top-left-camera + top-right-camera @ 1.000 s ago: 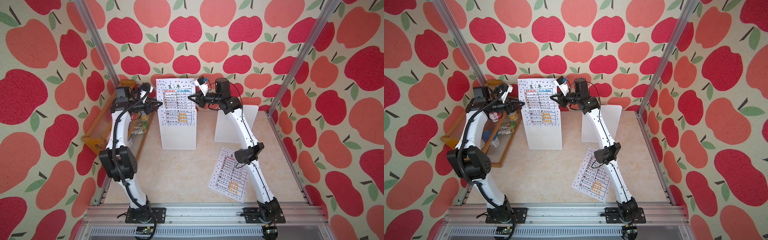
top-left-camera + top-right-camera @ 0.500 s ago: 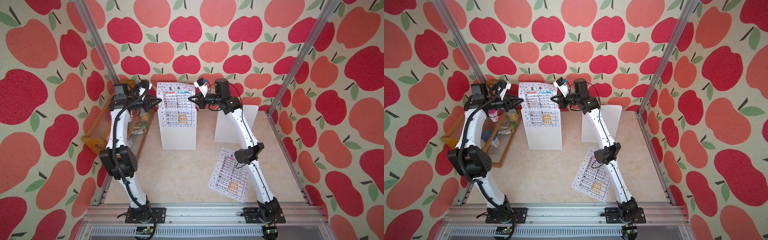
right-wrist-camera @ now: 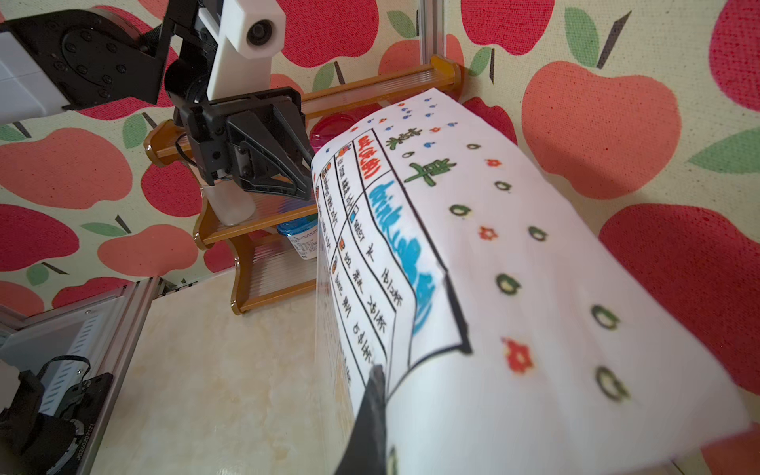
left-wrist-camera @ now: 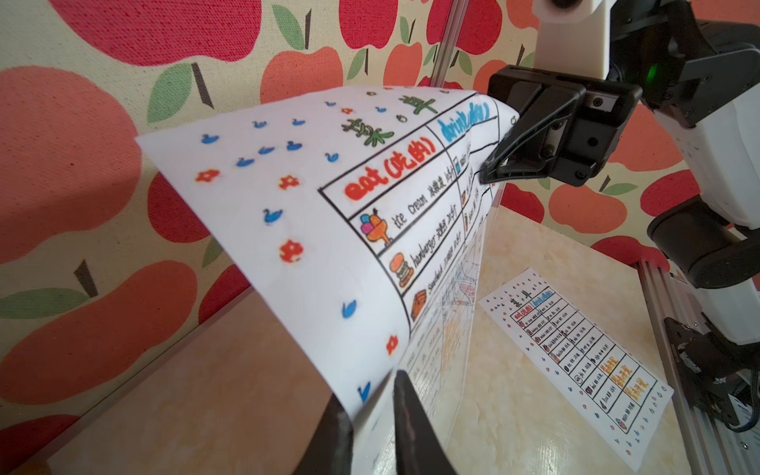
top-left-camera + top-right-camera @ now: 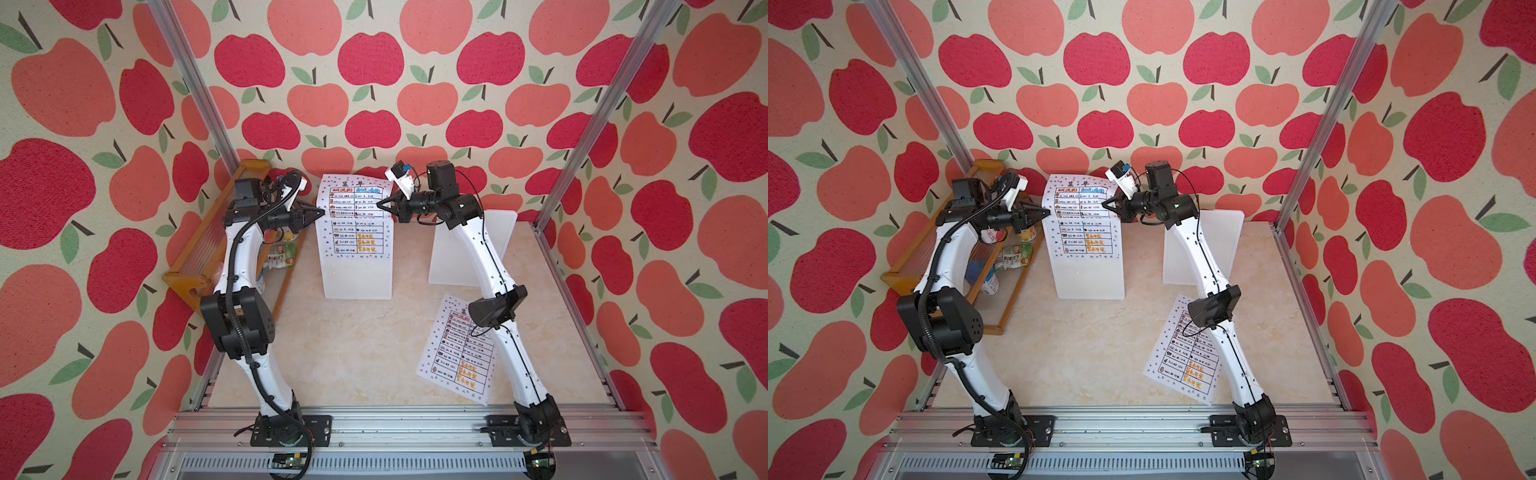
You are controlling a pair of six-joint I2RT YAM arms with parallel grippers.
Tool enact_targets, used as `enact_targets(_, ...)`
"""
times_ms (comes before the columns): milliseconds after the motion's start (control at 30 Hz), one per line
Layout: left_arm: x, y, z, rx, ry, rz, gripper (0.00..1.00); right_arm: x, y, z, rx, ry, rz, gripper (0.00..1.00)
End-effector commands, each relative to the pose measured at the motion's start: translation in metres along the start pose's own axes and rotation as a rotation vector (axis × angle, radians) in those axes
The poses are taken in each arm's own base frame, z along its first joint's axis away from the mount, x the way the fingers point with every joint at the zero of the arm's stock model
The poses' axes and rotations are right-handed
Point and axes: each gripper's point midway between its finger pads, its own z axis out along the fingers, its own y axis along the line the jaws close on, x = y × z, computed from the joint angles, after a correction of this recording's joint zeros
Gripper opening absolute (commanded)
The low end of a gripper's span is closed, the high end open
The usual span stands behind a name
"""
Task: Insert the menus into the narrow rack
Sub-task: Insert the menu into the narrow rack.
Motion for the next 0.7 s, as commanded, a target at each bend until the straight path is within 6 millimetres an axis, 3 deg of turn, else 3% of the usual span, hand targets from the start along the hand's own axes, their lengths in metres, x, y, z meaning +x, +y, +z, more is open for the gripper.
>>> enact_targets(0, -0.014, -0.011, -0.011, -0.007, -0.025, 0.069, 0.2, 0.013, 0.005, 0.004, -0.009, 0.041, 0.0, 0.0)
enact_targets(167, -0.016, -0.011, -0.013, -0.003, -0.035, 0.071, 0.22, 0.016, 0.008, 0.002, -0.012, 0.06, -0.003, 0.01)
enact_targets(267, -0.02, -0.01, -0.012, 0.004, -0.041, 0.076, 0.23, 0.012, 0.006, 0.001, 0.004, 0.051, -0.018, 0.14)
enact_targets(333, -0.024, -0.01, -0.01, 0.008, -0.043, 0.084, 0.23, 0.005, 0.001, 0.0, 0.025, 0.027, -0.029, 0.32)
enact_targets(433, -0.029, -0.01, -0.008, 0.015, -0.04, 0.09, 0.23, -0.006, -0.004, -0.002, 0.032, -0.018, -0.04, 0.45)
enact_targets(533, -0.028, -0.01, -0.007, 0.017, -0.034, 0.089, 0.23, -0.016, -0.008, -0.004, 0.04, -0.06, -0.06, 0.53)
enact_targets(667, -0.024, -0.009, -0.006, 0.018, -0.03, 0.087, 0.23, -0.028, -0.014, -0.006, 0.049, -0.114, -0.069, 0.55)
